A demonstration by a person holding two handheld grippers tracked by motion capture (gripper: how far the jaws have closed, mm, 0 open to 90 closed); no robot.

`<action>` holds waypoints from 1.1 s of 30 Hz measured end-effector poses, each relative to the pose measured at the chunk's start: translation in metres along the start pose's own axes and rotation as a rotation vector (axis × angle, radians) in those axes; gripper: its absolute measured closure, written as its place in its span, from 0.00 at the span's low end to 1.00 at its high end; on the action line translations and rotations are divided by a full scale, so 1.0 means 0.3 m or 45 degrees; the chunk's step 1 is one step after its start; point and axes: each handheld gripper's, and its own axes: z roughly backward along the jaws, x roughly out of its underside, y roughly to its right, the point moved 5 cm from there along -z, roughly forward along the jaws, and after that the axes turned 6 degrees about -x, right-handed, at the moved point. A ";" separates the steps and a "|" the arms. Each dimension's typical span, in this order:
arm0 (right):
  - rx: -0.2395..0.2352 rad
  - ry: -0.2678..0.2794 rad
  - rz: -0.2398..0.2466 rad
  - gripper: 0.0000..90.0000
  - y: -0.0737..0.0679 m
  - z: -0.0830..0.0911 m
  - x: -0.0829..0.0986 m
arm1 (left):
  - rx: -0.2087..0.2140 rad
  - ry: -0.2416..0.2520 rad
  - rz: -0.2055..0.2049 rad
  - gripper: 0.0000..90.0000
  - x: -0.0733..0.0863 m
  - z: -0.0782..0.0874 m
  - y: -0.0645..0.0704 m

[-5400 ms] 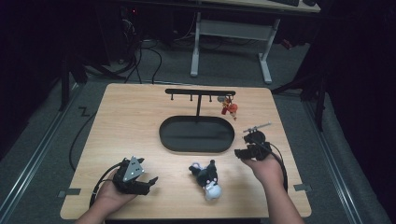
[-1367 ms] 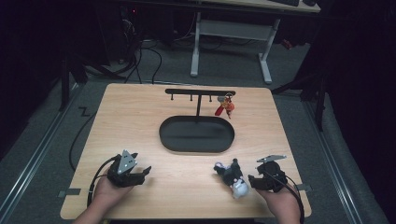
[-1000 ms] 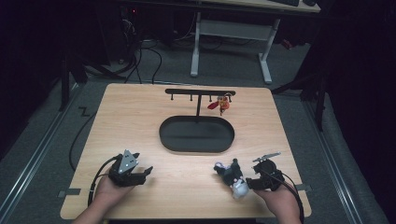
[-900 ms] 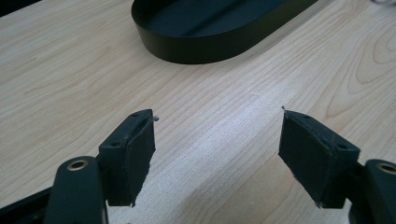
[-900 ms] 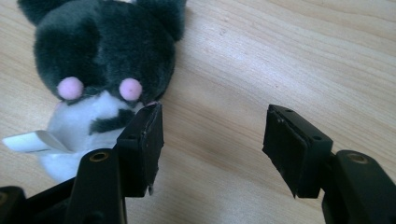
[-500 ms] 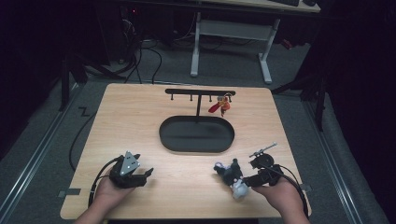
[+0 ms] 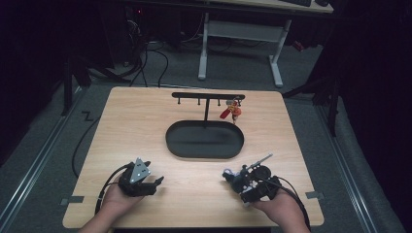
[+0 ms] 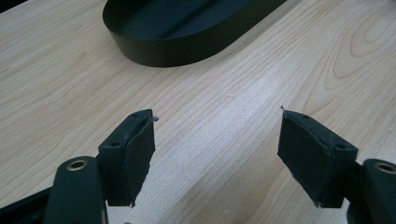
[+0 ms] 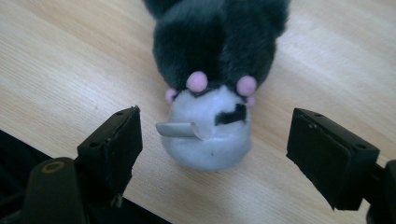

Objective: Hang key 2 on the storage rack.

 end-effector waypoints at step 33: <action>0.033 -0.083 -0.016 0.51 0.002 -0.142 -0.032 | -0.017 -0.017 0.008 0.32 0.005 0.002 -0.015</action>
